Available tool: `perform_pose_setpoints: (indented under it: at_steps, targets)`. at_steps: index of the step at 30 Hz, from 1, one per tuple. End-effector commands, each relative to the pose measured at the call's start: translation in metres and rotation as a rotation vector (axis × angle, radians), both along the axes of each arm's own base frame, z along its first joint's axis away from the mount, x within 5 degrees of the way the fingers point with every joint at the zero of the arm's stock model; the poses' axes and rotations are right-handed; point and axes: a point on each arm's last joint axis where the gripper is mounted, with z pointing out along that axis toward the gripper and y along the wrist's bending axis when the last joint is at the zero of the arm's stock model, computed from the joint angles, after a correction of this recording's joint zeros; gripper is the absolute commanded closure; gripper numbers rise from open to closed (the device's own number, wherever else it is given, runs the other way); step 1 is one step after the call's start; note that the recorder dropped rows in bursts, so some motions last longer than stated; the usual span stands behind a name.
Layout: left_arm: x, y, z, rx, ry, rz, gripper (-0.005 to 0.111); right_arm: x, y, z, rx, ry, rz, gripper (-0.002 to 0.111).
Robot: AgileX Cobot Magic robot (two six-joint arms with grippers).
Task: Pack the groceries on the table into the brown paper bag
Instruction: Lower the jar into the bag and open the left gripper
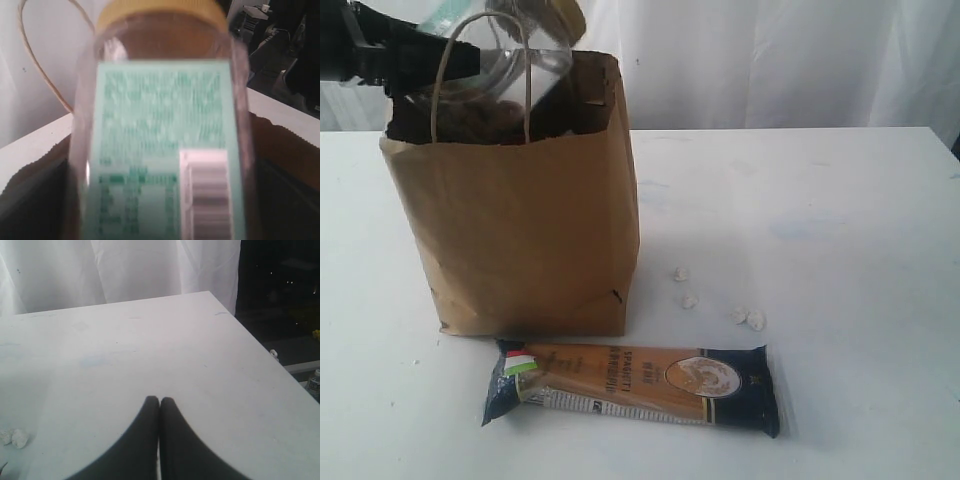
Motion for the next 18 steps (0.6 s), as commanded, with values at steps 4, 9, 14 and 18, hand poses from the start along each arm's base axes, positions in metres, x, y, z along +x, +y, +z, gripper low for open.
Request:
perform_pose_setpoints:
  at_steps: [4, 9, 14, 18]
  targets:
    - [-0.0043, -0.0005, 0.0088, -0.03, -0.011, 0.001, 0.004, -0.0004, 0.0001, -0.0001, 0.007, -0.005, -0.001, 0.108]
    - [-0.0043, -0.0005, 0.0088, -0.03, -0.011, 0.001, 0.004, -0.0004, 0.0001, -0.0001, 0.007, -0.005, -0.001, 0.108]
    - [-0.0043, -0.0005, 0.0088, -0.03, -0.011, 0.001, 0.004, -0.0004, 0.0001, -0.0001, 0.007, -0.005, -0.001, 0.108]
    - [-0.0043, -0.0005, 0.0088, -0.032, -0.007, 0.002, 0.004, -0.0004, 0.0001, -0.0001, 0.007, -0.005, -0.001, 0.108]
